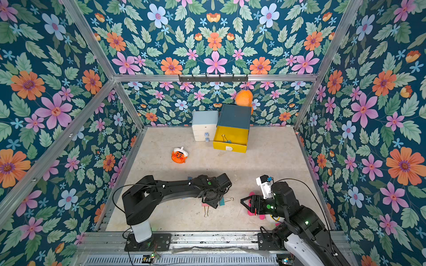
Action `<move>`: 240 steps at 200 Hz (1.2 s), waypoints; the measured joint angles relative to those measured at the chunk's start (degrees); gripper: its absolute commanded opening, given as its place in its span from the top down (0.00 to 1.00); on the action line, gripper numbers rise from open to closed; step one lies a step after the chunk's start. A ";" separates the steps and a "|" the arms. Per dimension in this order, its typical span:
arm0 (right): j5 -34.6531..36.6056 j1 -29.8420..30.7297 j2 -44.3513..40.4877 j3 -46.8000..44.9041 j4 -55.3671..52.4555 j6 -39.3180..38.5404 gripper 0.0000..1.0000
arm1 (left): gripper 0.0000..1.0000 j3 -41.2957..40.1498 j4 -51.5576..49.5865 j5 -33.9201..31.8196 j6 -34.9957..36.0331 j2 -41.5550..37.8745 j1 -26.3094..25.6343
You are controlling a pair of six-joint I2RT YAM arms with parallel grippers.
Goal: Put the binder clips in the drawer according to color
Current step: Adjust the binder clip at the center of the board, then pick up the binder clip at the center of the board.
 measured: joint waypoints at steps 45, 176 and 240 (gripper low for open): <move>-0.07 0.00 0.11 0.37 0.04 0.00 0.35 | 0.25 3.41 -5.31 -6.01 17.97 -1.20 -0.31; 0.00 0.00 -2.01 1.53 -1.84 0.22 0.35 | 0.27 4.31 -3.43 -2.91 42.64 2.54 -6.47; 0.02 0.00 -2.03 1.42 -1.88 0.44 0.35 | 0.43 2.73 -3.85 -2.51 43.54 3.50 -6.69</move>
